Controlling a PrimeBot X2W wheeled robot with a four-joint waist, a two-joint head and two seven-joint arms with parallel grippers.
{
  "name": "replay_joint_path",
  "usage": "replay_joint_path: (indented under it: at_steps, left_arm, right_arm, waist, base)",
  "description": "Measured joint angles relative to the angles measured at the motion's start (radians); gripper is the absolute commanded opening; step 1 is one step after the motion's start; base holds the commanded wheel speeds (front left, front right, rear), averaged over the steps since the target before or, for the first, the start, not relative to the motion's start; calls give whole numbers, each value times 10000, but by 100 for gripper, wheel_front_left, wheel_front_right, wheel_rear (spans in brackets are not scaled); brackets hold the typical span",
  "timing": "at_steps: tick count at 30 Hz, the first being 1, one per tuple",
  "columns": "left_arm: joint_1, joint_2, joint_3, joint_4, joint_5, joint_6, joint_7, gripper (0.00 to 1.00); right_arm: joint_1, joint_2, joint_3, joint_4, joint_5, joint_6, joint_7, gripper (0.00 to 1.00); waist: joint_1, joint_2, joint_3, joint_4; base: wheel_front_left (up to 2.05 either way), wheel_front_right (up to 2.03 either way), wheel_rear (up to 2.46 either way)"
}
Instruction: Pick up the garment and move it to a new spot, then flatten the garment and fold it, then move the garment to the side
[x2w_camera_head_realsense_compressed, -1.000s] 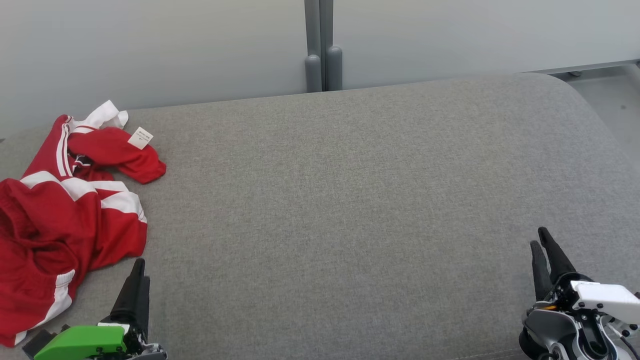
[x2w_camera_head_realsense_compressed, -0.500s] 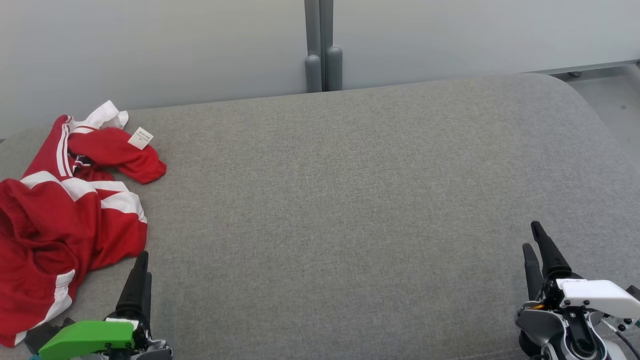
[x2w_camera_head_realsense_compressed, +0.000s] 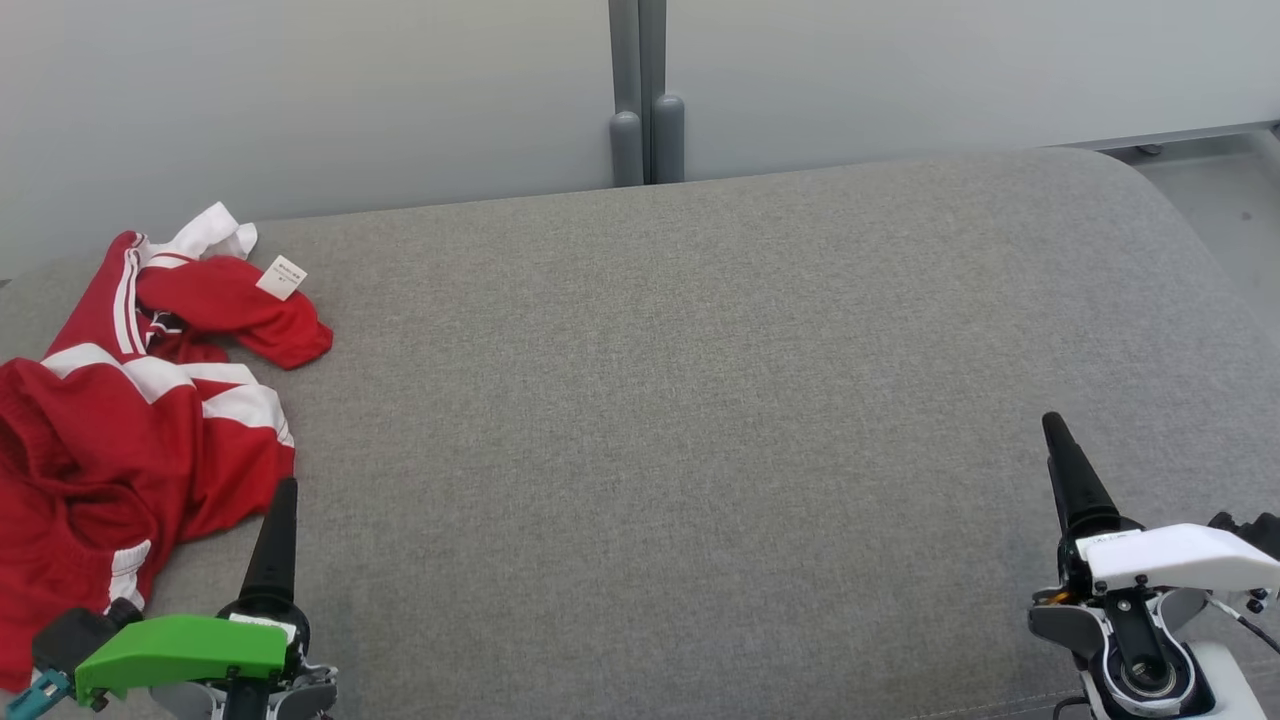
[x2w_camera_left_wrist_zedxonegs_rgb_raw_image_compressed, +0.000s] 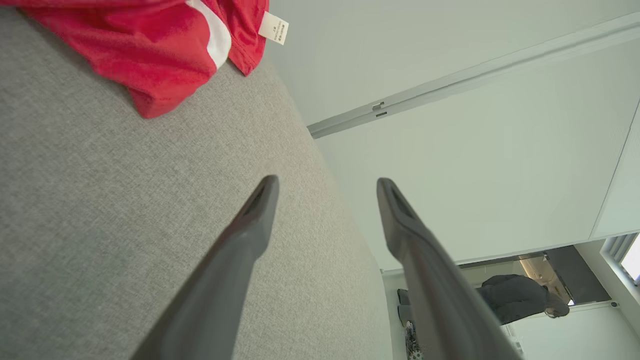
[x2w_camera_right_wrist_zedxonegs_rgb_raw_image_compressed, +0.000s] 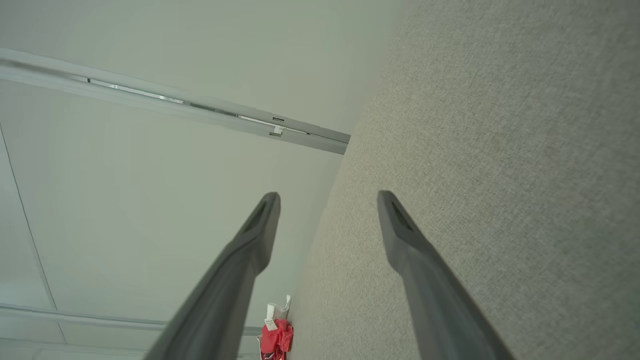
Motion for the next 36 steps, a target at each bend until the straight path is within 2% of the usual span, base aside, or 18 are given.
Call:
replay_joint_path:
  at_steps: [11,36]
  left_arm:
    - [0,219,-240,-663,2479,297,-349,100]
    - [419,249,-821,-1434,6719,1104,-1174,100]
  right_arm:
    - [-44,-284,752,-397,-2226,-291,-353,100]
    - [-58,-385,1983,-940,-6111,-878,-1145,100]
  waist:
    - [0,0,-21,12]
    - [0,0,-51,-36]
  base:
    - [0,0,0]
    - [0,0,0]
